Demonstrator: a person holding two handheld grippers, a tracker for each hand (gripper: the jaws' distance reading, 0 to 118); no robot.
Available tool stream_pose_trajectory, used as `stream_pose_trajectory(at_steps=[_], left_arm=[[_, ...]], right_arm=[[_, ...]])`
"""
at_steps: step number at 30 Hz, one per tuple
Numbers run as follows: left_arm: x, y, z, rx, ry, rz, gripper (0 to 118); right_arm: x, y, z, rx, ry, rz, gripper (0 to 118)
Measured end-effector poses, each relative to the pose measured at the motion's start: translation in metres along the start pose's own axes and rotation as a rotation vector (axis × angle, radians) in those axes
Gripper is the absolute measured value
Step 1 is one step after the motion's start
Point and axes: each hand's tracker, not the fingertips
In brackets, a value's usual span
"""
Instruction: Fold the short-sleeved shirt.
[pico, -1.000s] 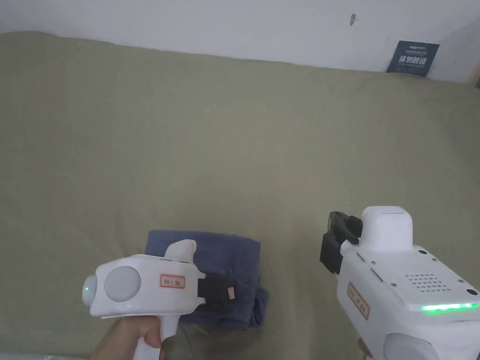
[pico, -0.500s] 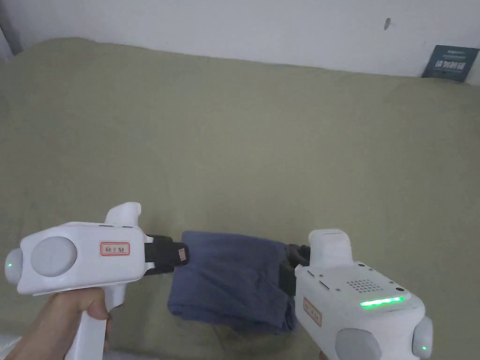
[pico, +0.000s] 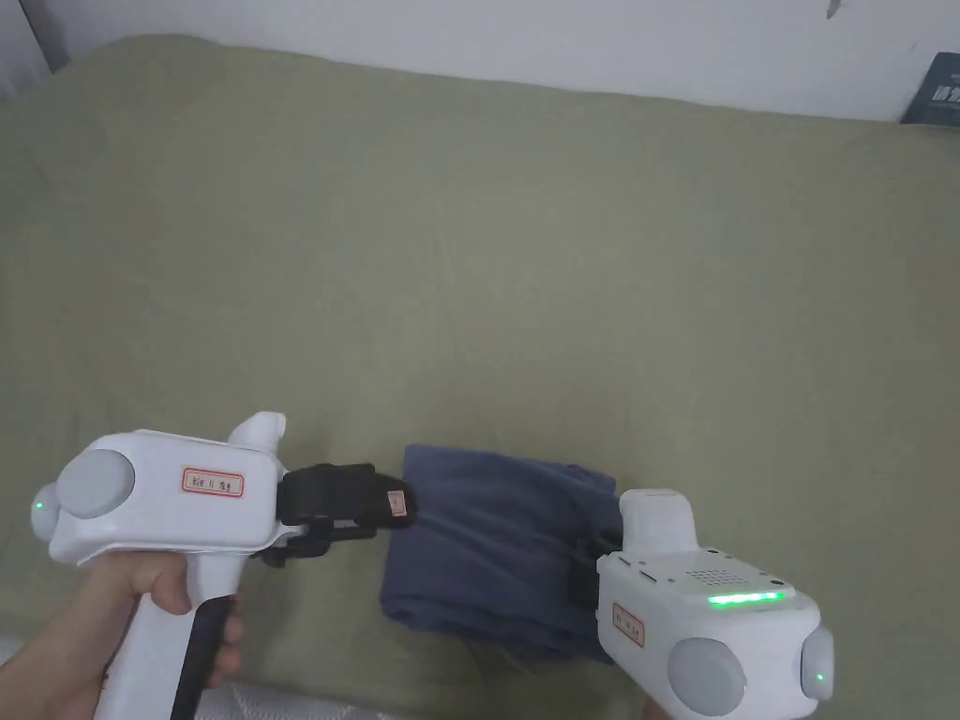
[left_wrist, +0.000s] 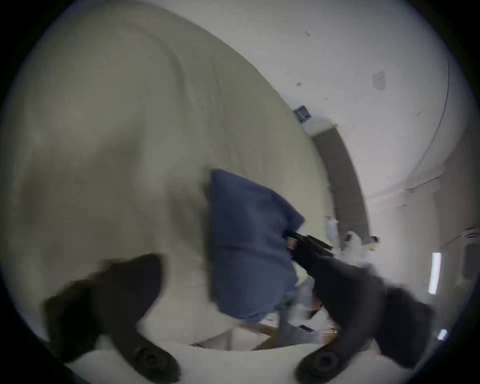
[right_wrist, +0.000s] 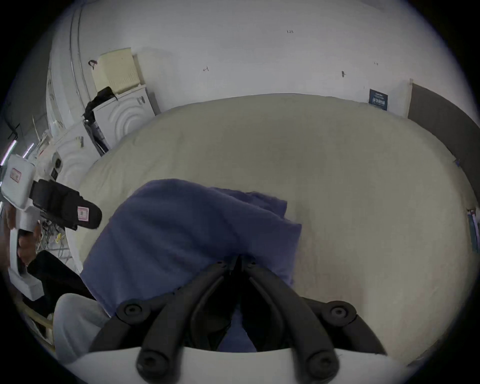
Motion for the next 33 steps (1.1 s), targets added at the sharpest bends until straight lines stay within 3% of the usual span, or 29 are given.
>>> stream_pose_trajectory(at_steps=[5, 7, 8, 9, 11, 16, 24, 33], left_arm=[[-0.001, 0.019, -0.034, -0.018, -0.085, 0.077, 116], [-0.004, 0.018, -0.050, -0.050, -0.099, 0.096, 110], [-0.005, 0.019, -0.057, -0.070, -0.117, 0.096, 100], [-0.005, 0.018, -0.064, -0.077, -0.140, 0.094, 81], [-0.002, 0.013, -0.068, -0.069, -0.055, 0.063, 35], [-0.002, 0.006, -0.063, -0.049, -0.065, 0.082, 33], [0.016, 0.017, -0.033, -0.030, 0.011, 0.015, 32], [-0.015, 0.058, 0.057, 0.018, 0.132, -0.037, 32]], right_arm=[[0.003, 0.004, 0.001, -0.013, 0.017, -0.049, 7], [0.005, 0.005, 0.001, -0.018, 0.023, -0.064, 7], [0.006, 0.006, 0.001, -0.020, 0.025, -0.066, 7], [0.005, 0.005, 0.001, -0.021, 0.027, -0.062, 7], [0.006, 0.005, 0.000, -0.021, 0.025, -0.056, 7], [0.009, 0.011, 0.003, -0.024, 0.046, -0.085, 7], [0.004, 0.024, 0.063, 0.135, -0.061, 0.063, 7], [-0.025, 0.046, 0.085, 0.315, -0.122, 0.151, 7]])
